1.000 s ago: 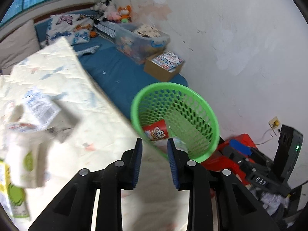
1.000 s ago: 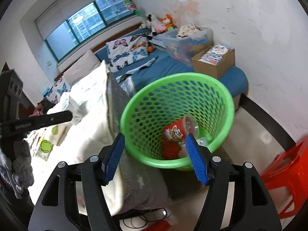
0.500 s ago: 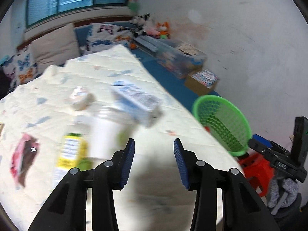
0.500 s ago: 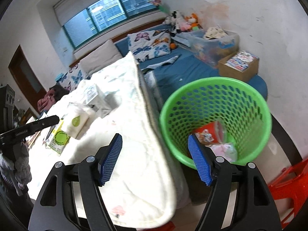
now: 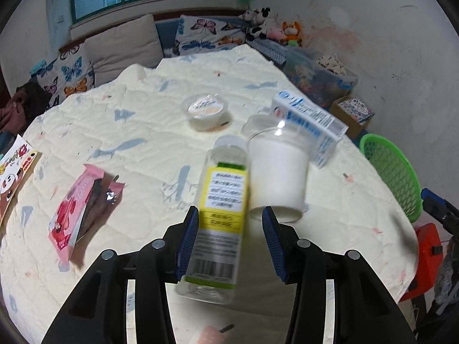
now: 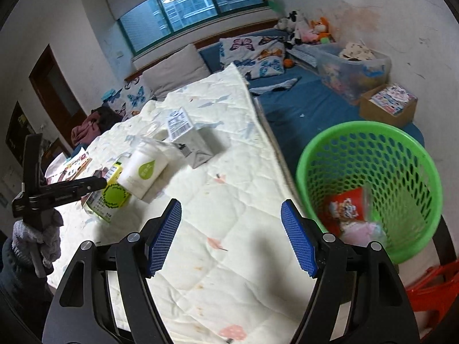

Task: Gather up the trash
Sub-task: 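Grasp the clear bottle with yellow label with the left gripper, then grasp the white milk carton with the right gripper while the left gripper holds the bottle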

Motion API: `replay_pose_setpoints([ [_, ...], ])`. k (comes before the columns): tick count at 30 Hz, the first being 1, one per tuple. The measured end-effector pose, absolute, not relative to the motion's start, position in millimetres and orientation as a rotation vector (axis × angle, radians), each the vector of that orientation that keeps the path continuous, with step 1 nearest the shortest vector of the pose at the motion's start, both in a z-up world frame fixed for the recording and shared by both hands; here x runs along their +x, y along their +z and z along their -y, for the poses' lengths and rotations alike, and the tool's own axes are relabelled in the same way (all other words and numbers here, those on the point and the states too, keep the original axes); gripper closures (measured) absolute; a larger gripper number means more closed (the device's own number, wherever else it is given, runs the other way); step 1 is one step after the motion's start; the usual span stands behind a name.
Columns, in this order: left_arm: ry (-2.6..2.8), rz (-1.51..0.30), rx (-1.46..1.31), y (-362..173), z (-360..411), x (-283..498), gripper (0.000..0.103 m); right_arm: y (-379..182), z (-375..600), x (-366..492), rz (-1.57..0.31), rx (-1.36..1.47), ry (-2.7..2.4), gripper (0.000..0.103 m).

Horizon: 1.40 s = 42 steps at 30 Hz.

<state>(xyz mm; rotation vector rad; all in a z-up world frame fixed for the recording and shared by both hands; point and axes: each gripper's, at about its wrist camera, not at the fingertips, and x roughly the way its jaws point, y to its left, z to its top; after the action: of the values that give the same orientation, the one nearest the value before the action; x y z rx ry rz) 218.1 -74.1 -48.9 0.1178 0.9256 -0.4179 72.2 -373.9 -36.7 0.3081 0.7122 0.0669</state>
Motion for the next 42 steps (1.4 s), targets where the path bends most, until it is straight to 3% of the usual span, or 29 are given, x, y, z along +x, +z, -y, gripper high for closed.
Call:
replay_pose_setpoints([
  [42, -0.459, -1.022, 0.123, -70, 87, 256, 0.058, -46, 338, 93, -0.757, 0.272, 0.134, 0.031],
])
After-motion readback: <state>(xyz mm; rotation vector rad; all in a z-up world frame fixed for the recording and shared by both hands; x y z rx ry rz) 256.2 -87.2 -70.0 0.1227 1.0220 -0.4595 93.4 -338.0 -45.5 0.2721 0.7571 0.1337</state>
